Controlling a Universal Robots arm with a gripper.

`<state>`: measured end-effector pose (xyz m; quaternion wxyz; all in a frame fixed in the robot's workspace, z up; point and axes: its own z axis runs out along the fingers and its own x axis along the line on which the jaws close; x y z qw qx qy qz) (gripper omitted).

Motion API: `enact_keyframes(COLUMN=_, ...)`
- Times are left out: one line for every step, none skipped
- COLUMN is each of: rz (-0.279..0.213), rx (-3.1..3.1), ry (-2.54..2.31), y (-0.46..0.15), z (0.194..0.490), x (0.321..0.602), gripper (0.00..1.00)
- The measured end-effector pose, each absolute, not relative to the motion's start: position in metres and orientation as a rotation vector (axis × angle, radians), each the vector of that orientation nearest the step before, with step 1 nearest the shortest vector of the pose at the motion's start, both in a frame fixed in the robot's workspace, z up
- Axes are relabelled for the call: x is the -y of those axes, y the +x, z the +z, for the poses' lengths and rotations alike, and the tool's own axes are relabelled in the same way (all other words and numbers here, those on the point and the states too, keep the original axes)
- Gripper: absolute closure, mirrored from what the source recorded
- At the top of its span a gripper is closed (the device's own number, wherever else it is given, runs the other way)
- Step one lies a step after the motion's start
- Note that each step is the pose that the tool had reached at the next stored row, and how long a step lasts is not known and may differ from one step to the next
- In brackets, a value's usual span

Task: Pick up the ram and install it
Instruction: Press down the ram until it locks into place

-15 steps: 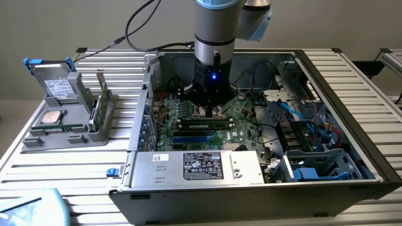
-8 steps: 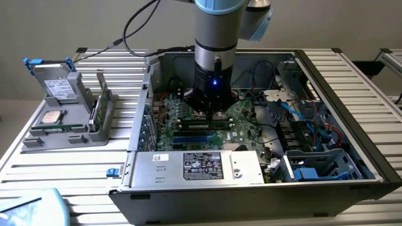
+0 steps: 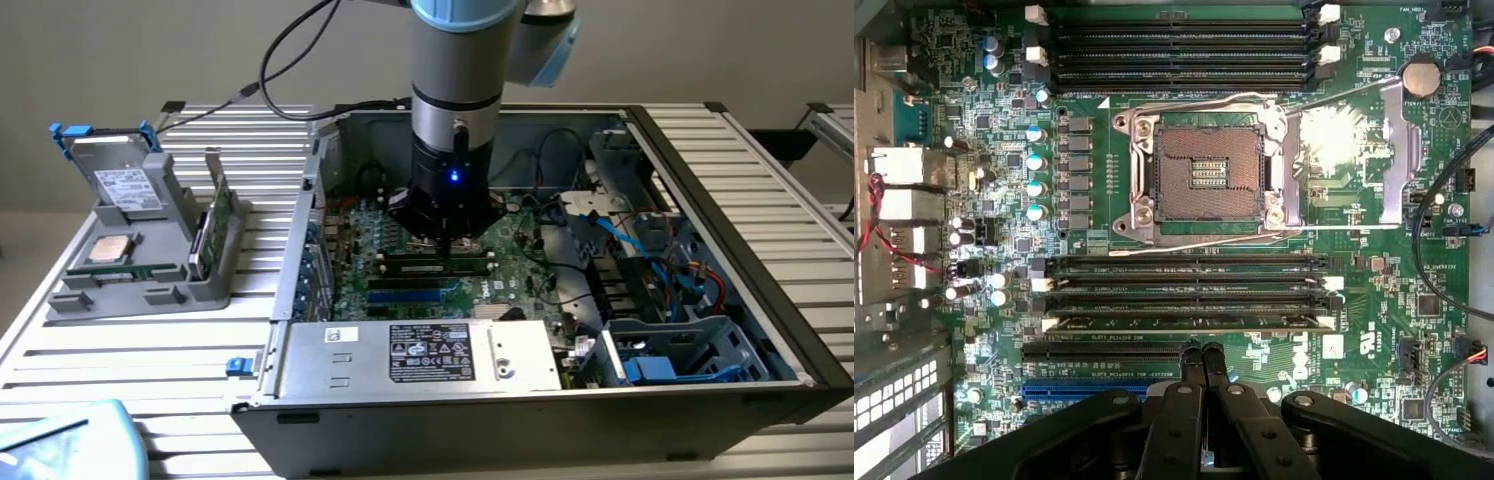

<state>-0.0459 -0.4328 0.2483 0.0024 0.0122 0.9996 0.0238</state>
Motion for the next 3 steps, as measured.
enact_keyframes(rz=0.075, rx=-3.136, ry=0.038, y=-0.0459, z=0.2483, x=0.4328, gripper=0.9)
enact_keyframes(rz=0.075, rx=-3.136, ry=0.038, y=-0.0459, z=0.2483, x=0.4328, gripper=0.9)
enact_keyframes(rz=0.075, rx=-3.136, ry=0.038, y=-0.0459, z=0.2483, x=0.4328, gripper=0.9)
